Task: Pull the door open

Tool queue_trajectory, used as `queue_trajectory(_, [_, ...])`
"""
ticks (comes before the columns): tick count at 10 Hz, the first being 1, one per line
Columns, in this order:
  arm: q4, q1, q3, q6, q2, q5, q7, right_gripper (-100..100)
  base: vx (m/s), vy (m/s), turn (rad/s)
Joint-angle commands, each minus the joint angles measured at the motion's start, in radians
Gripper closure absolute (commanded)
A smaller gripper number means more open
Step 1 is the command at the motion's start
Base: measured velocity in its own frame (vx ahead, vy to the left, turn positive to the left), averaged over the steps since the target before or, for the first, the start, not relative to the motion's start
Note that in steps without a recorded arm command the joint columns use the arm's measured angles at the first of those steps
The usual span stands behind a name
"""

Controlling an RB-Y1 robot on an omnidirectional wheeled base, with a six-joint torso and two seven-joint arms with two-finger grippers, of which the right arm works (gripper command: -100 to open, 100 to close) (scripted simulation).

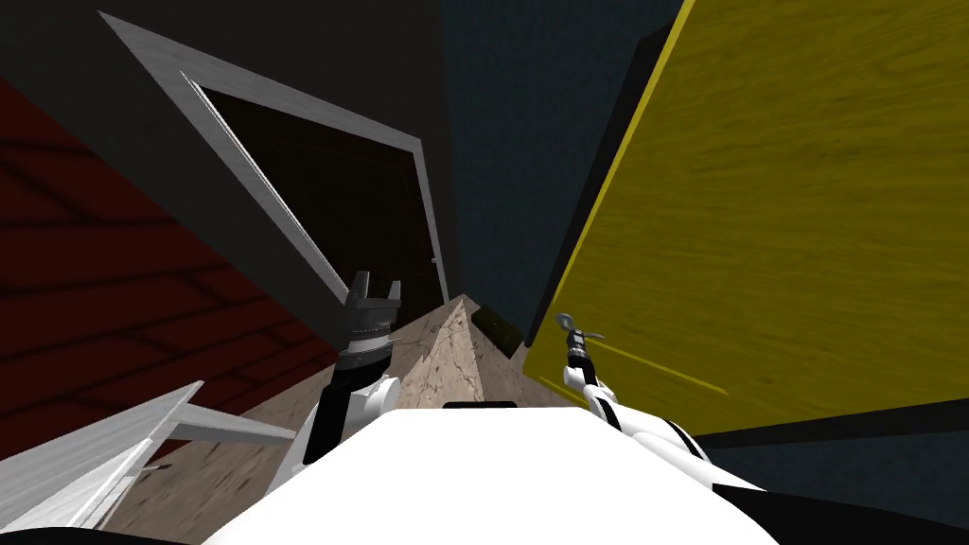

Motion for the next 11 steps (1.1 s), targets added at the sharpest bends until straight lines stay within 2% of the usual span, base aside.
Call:
queue_trajectory(1, [0.002, -0.004, 0.024, -0.007, -0.006, 0.016, -0.024, 100, -0.235, -0.031, 0.131])
queue_trajectory(2, [0.002, -0.004, 0.024, -0.007, -0.006, 0.016, -0.024, 100, -0.161, -0.012, 0.05])
queue_trajectory(3, [-0.004, -0.003, 0.047, -0.008, -0.008, 0.03, -0.044, 100, -0.211, -0.023, 0.109])
queue_trajectory(5, [-0.006, -0.002, 0.056, -0.008, -0.009, 0.036, -0.053, 100, -0.21, -0.022, 0.065])
queue_trajectory(6, [-0.009, -0.002, 0.072, -0.009, -0.01, 0.045, -0.067, 100, -0.157, -0.042, 0.058])
queue_trajectory(7, [-0.036, 0.014, 0.063, 0.008, -0.003, 0.039, -0.057, 100, -0.081, -0.023, 0.034])
queue_trajectory(8, [-0.041, 0.019, 0.077, 0.01, -0.003, 0.048, -0.072, 100, -0.148, -0.002, 0.087])
queue_trajectory(11, [-0.047, 0.024, 0.11, 0.0, -0.012, 0.068, -0.107, 100, -0.241, -0.037, 0.109])
